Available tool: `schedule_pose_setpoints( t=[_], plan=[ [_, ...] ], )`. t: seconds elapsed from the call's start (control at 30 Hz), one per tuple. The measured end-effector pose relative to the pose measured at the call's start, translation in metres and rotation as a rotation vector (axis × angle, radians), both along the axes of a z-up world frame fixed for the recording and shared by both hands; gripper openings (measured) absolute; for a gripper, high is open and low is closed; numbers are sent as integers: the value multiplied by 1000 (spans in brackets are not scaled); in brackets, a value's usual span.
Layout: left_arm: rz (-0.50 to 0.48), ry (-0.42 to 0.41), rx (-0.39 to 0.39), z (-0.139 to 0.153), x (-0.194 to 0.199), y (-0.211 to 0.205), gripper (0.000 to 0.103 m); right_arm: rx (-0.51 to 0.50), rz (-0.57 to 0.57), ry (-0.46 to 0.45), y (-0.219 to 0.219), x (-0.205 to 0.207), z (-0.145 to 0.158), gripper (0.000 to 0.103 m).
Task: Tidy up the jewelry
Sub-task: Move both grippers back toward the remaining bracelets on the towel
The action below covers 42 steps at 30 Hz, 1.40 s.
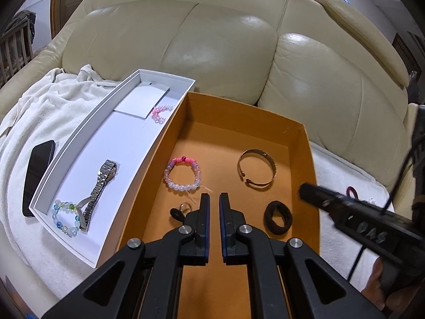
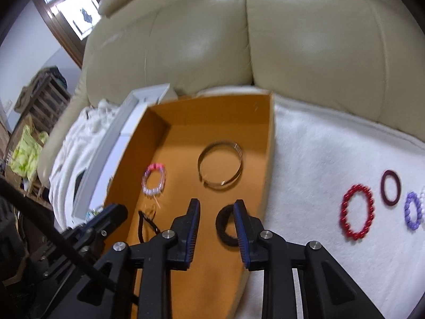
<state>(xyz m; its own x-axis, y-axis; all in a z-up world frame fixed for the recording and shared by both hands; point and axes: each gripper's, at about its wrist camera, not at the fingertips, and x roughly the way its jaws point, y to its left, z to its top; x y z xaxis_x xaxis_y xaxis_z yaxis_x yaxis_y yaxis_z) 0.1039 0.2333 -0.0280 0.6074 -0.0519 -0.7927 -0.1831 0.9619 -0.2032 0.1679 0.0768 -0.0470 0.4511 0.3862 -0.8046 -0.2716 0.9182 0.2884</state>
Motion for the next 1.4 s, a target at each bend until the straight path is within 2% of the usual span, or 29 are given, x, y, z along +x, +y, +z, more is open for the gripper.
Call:
schedule_pose_setpoints(
  t=[0.2, 0.3, 0.37, 0.6, 0.73, 0.87, 1.17, 1.2, 1.33, 1.4],
  plan=[
    [-45, -53, 22, 15, -1, -29, 9, 6, -49, -100, -45, -15, 18, 30],
    [-65, -83, 45, 22, -2, -48, 16, -9, -76, -119, -85, -23, 22, 30],
    [-89, -105, 61, 28, -3, -65, 16, -21, -108, -133, -113, -31, 25, 30],
    [-200, -160, 78, 38, -5, -131, 17, 15, -300, -119, -243, -55, 20, 29],
    [-259, -161, 95, 37, -8, -172, 17, 66, -373, -103, -294, -74, 9, 29],
    [-312, -145, 109, 31, -10, -206, 17, 124, -407, -93, -317, -89, -2, 29],
    [-379, -107, 191, 13, -9, -253, 17, 158, -430, -64, -349, -94, -18, 29],
    [-386, -104, 204, 11, -10, -256, 19, 157, -436, -54, -352, -94, -19, 30],
    [-390, -101, 255, 5, -12, -264, 38, 178, -442, -39, -361, -96, -19, 30],
    [-389, -102, 275, 3, -12, -264, 39, 199, -451, -38, -363, -96, -19, 29]
  ],
)
